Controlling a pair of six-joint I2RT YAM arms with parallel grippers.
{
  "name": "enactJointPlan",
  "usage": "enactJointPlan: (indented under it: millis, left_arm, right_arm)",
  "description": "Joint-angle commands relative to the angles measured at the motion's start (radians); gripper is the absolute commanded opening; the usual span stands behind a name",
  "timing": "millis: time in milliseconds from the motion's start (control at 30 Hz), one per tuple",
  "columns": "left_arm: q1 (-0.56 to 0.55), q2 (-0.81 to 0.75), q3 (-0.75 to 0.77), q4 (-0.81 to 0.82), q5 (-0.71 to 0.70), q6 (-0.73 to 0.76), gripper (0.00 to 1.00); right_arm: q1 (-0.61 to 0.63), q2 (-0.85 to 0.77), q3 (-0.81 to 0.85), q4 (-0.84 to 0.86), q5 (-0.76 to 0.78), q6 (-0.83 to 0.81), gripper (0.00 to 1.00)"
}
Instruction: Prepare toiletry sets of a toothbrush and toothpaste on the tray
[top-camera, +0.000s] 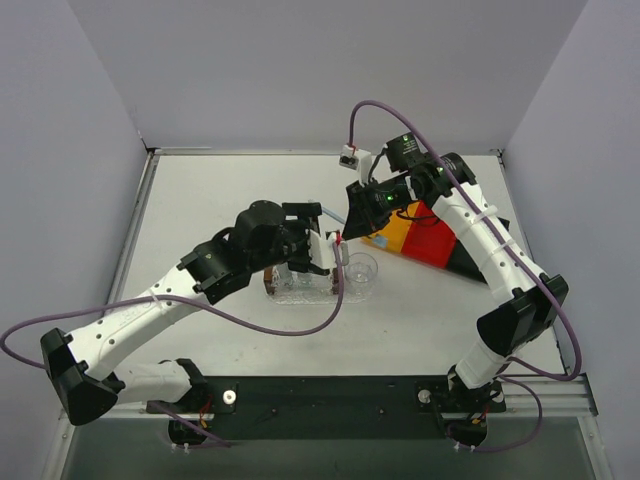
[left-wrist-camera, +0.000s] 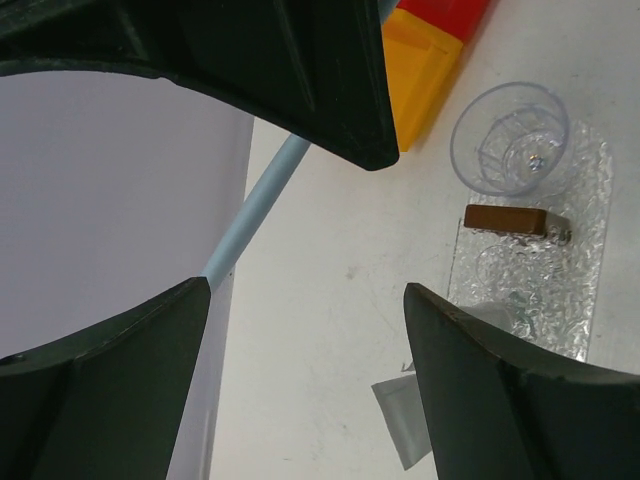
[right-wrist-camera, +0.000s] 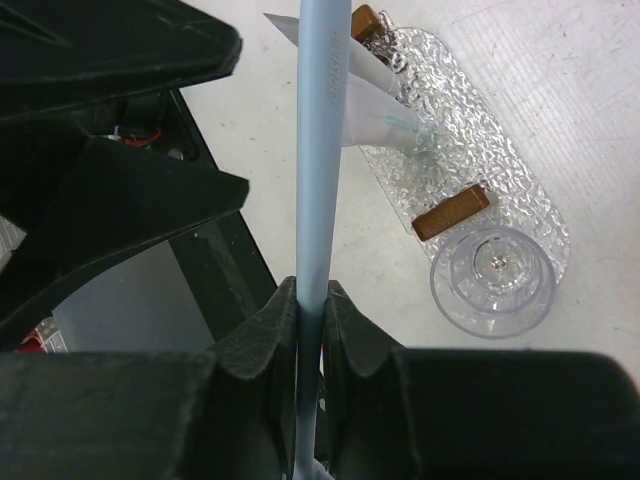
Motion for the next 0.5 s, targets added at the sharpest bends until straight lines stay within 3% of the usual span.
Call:
enactJointPlan:
  millis: [0,200,467]
  left_arm:
    - [-0.029,0.019,0.002,0.108,-0.140,0.103,0.89]
    - [-0.049,0.042,-0.038,0.202,-0.221,0.158,0.89]
    - [-0.049,0.051,-0.061,0.257,-0.228,0.174,0.88]
  right_arm:
    - [0.003,-0.003,-0.005,-0.030,-0.087,-0.027,0.03]
    - [0.007,0.005,-0.021,-0.037,-0.106,-0.039,0.03]
    - [0.024,0.020,-0.028,-0.045,-0.137,-0.048,0.02]
